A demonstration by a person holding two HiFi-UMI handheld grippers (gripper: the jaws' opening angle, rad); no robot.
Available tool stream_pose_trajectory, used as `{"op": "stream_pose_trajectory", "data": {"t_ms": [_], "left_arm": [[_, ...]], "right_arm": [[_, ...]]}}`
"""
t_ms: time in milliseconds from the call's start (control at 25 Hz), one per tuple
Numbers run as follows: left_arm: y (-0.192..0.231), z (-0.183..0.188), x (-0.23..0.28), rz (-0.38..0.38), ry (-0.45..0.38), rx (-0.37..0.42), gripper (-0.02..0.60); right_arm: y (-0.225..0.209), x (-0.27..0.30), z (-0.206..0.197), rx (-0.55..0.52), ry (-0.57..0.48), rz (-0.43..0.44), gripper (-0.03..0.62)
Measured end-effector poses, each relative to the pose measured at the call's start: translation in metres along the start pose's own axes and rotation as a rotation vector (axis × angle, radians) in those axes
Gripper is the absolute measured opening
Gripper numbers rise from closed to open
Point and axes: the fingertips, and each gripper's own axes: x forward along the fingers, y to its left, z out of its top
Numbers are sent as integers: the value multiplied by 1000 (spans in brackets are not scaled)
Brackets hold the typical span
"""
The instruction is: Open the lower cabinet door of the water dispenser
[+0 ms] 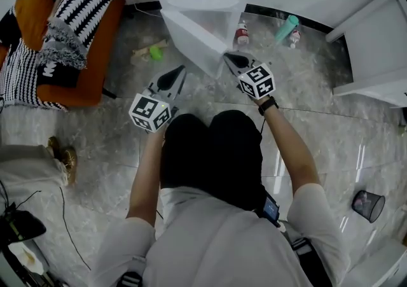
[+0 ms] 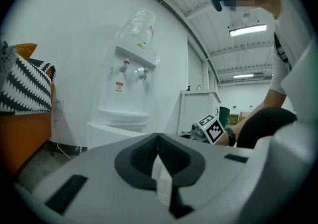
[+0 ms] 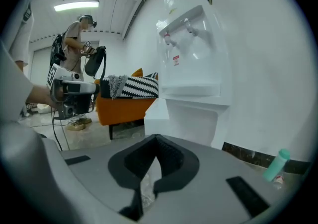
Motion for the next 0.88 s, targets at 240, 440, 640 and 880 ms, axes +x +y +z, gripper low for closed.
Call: {"op": "stream_pose_trajectory", "data": {"t_ms": [240, 440, 640, 880], "left_arm": [[6, -2, -39, 78, -3, 0, 12], [12, -9, -74, 122, 7, 1, 12], [12, -19, -94, 143, 20, 6, 12], [9, -26, -109, 165, 22, 13, 12]], "right_arm": [[28, 2, 0, 1, -21, 6, 9], [57, 10, 4, -38, -30, 48, 9], [89, 20, 5, -76, -25, 91, 9], [117, 34, -1, -89, -12, 139, 9]]}}
